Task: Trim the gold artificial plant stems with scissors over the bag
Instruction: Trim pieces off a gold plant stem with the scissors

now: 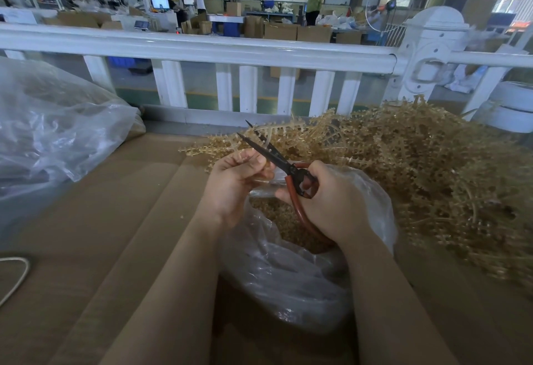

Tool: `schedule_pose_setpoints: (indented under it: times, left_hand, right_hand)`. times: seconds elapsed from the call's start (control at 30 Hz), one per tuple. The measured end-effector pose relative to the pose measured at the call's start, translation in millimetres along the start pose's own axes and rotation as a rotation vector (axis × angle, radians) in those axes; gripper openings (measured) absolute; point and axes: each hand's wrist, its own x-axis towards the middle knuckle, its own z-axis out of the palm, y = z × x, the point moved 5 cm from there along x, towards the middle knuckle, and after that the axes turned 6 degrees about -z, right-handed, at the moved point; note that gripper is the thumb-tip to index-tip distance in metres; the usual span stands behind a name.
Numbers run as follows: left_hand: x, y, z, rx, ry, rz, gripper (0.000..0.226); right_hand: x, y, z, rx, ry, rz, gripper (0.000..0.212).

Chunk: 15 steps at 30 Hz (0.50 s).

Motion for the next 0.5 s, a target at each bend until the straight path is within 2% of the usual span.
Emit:
schedule_pose_setpoints:
  times: [0.17,0.3,0.43,0.5]
  left_hand:
    - [0,1,1,-0.005,0.004,0.006,0.018]
    - [1,-1,-5,-0.077,0.089,-0.008,0.035]
    - [3,-3,-17,-0.191,0.268,-0.05,0.028]
    - [4,-5,-24,-0.28,0.362,-0.08,0.015]
  right_hand:
    - [0,-1,-1,-0.042,0.0,0.001,0.056]
    - [0,-1,-1,-0.063,-0.005,0.008,0.058]
    - [0,-1,0,-0.029,-0.034,0.023,0.046]
    - [-1,-1,-2,-0.021,-0.027,0.04,0.046]
